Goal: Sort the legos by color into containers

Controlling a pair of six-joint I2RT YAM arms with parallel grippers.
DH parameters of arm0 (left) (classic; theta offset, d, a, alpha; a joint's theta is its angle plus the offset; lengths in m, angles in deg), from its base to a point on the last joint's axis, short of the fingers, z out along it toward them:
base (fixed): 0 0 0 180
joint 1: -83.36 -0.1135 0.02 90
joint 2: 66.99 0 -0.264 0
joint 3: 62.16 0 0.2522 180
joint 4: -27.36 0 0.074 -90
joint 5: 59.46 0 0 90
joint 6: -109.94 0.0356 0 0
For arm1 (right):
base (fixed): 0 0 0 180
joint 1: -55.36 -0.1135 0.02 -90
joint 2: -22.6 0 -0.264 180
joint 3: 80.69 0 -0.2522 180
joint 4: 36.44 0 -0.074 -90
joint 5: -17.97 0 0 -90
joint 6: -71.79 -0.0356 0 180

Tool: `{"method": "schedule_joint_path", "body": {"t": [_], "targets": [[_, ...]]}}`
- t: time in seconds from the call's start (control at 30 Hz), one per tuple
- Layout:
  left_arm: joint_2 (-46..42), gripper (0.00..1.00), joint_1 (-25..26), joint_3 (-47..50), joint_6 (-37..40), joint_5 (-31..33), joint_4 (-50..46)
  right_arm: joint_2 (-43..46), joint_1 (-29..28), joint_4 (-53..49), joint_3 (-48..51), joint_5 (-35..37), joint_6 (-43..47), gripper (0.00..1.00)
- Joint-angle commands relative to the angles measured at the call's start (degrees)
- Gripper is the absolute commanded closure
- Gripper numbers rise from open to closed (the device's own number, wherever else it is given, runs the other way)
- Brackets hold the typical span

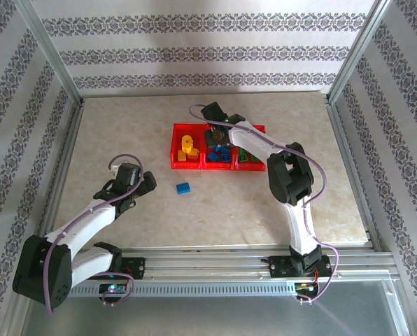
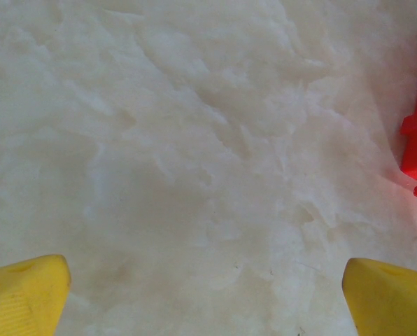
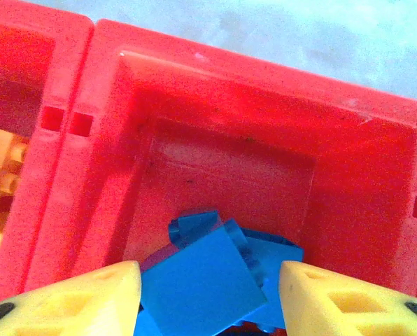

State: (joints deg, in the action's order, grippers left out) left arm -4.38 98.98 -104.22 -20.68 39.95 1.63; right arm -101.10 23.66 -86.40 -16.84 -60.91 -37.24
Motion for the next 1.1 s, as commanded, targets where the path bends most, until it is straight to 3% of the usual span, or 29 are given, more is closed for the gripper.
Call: {"method": "schedule_joint_path", "body": {"t": [0.0,0.47,0.83,1.07], "targets": [[-0.8,0.0,-1.0,-1.0,-0.6,-0.2,-0.2,-0.9,0.5,-0.1,-2.1,0.8,1.2,0.45],[-0.6,0.0,-1.0,-1.3,-0.3,-0.4,0.1,8.9,-2.1,-0.8,1.4,1.7,1.2,0.4],[-1.0,0.0,-1.1,-1.1,-0.3,0.2,0.1,17.2,-12.5,-1.7,10.7,4.2,-3.8,0.39],[-1.0,0.0,-1.0,-0.5,-0.5,0.5,0.6,16.7,-19.3,-3.2,15.2,4.9,-12.7,0.25]]}}
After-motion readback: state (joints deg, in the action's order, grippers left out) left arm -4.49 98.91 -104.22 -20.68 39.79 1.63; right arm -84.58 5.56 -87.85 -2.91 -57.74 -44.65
